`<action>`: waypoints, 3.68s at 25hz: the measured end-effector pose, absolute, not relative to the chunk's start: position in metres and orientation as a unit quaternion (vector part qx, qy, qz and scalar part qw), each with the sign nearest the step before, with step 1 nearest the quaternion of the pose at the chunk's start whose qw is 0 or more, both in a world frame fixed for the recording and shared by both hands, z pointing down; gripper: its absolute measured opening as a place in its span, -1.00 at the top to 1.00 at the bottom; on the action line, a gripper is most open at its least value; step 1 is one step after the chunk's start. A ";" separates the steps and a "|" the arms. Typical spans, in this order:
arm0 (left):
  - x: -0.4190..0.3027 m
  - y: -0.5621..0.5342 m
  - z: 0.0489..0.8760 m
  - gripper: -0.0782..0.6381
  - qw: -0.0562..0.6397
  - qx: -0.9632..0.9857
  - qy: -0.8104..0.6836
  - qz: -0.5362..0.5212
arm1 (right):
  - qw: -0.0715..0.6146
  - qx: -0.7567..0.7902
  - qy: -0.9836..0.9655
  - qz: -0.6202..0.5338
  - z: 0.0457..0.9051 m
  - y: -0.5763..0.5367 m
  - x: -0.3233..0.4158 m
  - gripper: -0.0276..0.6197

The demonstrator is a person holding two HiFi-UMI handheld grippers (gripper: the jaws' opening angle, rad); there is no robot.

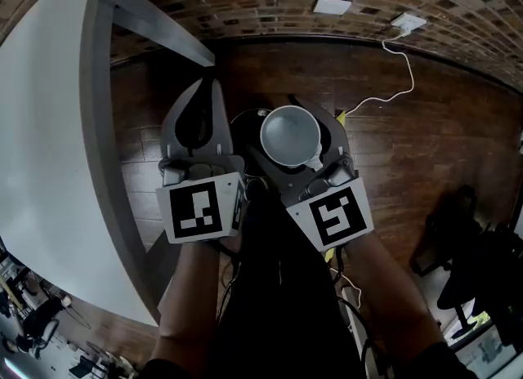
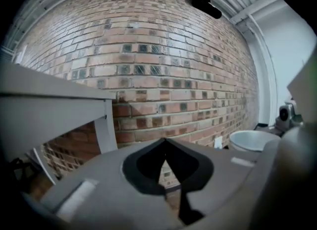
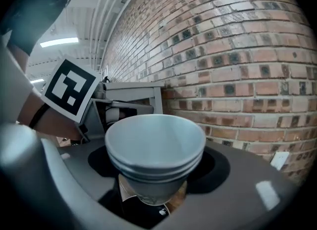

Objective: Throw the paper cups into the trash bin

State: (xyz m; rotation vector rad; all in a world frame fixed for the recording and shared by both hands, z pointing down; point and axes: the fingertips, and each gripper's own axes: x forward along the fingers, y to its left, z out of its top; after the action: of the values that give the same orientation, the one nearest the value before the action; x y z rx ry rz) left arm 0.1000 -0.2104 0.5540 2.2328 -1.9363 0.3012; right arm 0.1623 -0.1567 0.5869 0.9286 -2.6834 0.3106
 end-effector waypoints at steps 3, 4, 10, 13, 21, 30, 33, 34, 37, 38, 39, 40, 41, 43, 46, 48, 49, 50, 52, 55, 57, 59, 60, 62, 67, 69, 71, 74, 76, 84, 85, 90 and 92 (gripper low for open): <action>0.094 -0.206 0.584 0.77 0.096 0.743 -0.652 0.118 | 0.159 0.312 -0.929 0.121 0.619 -0.146 0.156 -0.17; 0.092 -0.204 0.594 0.77 0.099 0.741 -0.652 0.122 | 0.163 0.310 -0.928 0.125 0.629 -0.143 0.155 -0.17; 0.085 -0.184 0.651 0.77 0.130 0.732 -0.654 0.139 | 0.188 0.304 -0.923 0.142 0.687 -0.127 0.152 -0.17; 0.084 -0.172 0.677 0.77 0.144 0.730 -0.652 0.149 | 0.194 0.308 -0.918 0.156 0.710 -0.120 0.153 -0.17; 0.075 -0.160 0.733 0.77 0.162 0.726 -0.649 0.163 | 0.216 0.316 -0.906 0.180 0.772 -0.108 0.146 -0.17; 0.068 -0.152 0.780 0.77 0.187 0.711 -0.655 0.175 | 0.256 0.302 -0.898 0.191 0.834 -0.098 0.137 -0.18; 0.064 -0.145 0.788 0.77 0.195 0.706 -0.655 0.185 | 0.256 0.303 -0.897 0.197 0.846 -0.094 0.136 -0.18; 0.064 -0.145 0.788 0.77 0.194 0.706 -0.656 0.183 | 0.256 0.302 -0.896 0.201 0.848 -0.093 0.136 -0.18; 0.064 -0.147 0.788 0.77 0.191 0.708 -0.657 0.174 | 0.256 0.303 -0.891 0.221 0.854 -0.092 0.136 -0.18; 0.063 -0.147 0.788 0.77 0.192 0.708 -0.657 0.173 | 0.256 0.305 -0.889 0.225 0.857 -0.092 0.136 -0.18; 0.062 -0.146 0.789 0.77 0.193 0.708 -0.657 0.173 | 0.256 0.306 -0.888 0.228 0.859 -0.092 0.136 -0.18; 0.062 -0.144 0.790 0.77 0.194 0.708 -0.656 0.176 | 0.257 0.307 -0.887 0.230 0.861 -0.091 0.136 -0.18; 0.063 -0.143 0.792 0.77 0.193 0.711 -0.653 0.177 | 0.258 0.307 -0.886 0.232 0.864 -0.091 0.135 -0.18; 0.067 -0.140 0.795 0.77 0.186 0.719 -0.645 0.178 | 0.261 0.308 -0.884 0.238 0.869 -0.090 0.135 -0.19; 0.070 -0.134 0.803 0.77 0.186 0.725 -0.637 0.183 | 0.263 0.311 -0.881 0.241 0.874 -0.090 0.136 -0.19; 0.070 -0.129 0.807 0.77 0.190 0.724 -0.637 0.184 | 0.263 0.314 -0.880 0.242 0.877 -0.090 0.136 -0.19; 0.070 -0.128 0.809 0.77 0.191 0.724 -0.637 0.185 | 0.263 0.314 -0.879 0.243 0.878 -0.090 0.136 -0.19; 0.069 -0.128 0.811 0.77 0.192 0.723 -0.637 0.186 | 0.263 0.314 -0.879 0.244 0.880 -0.090 0.135 -0.19; 0.069 -0.126 0.816 0.77 0.193 0.723 -0.634 0.192 | 0.263 0.311 -0.878 0.249 0.883 -0.090 0.135 -0.20; 0.069 -0.125 0.819 0.77 0.195 0.722 -0.635 0.195 | 0.268 0.299 -0.879 0.256 0.888 -0.086 0.131 -0.30; 0.068 -0.124 0.820 0.77 0.198 0.718 -0.637 0.197 | 0.273 0.294 -0.878 0.260 0.891 -0.084 0.129 -0.32; 0.067 -0.124 0.821 0.77 0.199 0.718 -0.638 0.197 | 0.275 0.294 -0.877 0.263 0.894 -0.083 0.129 -0.32; 0.067 -0.124 0.820 0.77 0.198 0.719 -0.637 0.196 | 0.276 0.295 -0.876 0.264 0.895 -0.083 0.129 -0.32; 0.067 -0.124 0.820 0.77 0.197 0.720 -0.636 0.196 | 0.277 0.296 -0.875 0.265 0.896 -0.083 0.130 -0.33; 0.067 -0.124 0.822 0.77 0.200 0.715 -0.640 0.197 | 0.281 0.286 -0.875 0.272 0.903 -0.081 0.130 -0.36; 0.068 -0.124 0.822 0.77 0.199 0.717 -0.639 0.196 | 0.280 0.286 -0.874 0.274 0.904 -0.082 0.131 -0.39; 0.069 -0.125 0.821 0.77 0.195 0.719 -0.638 0.194 | 0.279 0.288 -0.873 0.276 0.904 -0.083 0.132 -0.40; 0.066 -0.126 0.821 0.77 0.194 0.717 -0.640 0.195 | 0.273 0.294 -0.874 0.275 0.899 -0.086 0.132 -0.40; 0.066 -0.127 0.819 0.77 0.195 0.716 -0.641 0.196 | 0.266 0.300 -0.875 0.271 0.891 -0.089 0.134 -0.40; 0.071 -0.142 0.784 0.77 0.188 0.713 -0.650 0.181 | 0.230 0.332 -0.881 0.245 0.833 -0.115 0.144 -0.13; 0.072 -0.146 0.776 0.77 0.183 0.716 -0.651 0.175 | 0.226 0.335 -0.882 0.241 0.823 -0.119 0.144 -0.12; 0.078 -0.160 0.727 0.77 0.166 0.722 -0.653 0.155 | 0.210 0.344 -0.888 0.221 0.771 -0.139 0.144 -0.09; 0.078 -0.162 0.709 0.77 0.162 0.723 -0.655 0.150 | 0.206 0.350 -0.890 0.209 0.749 -0.146 0.144 -0.04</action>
State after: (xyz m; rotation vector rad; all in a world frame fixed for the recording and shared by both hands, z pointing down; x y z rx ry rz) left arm 0.0776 -0.1622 0.7089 2.0633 -1.8695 0.4284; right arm 0.1439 -0.1460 0.7487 0.9749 -2.4784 0.5830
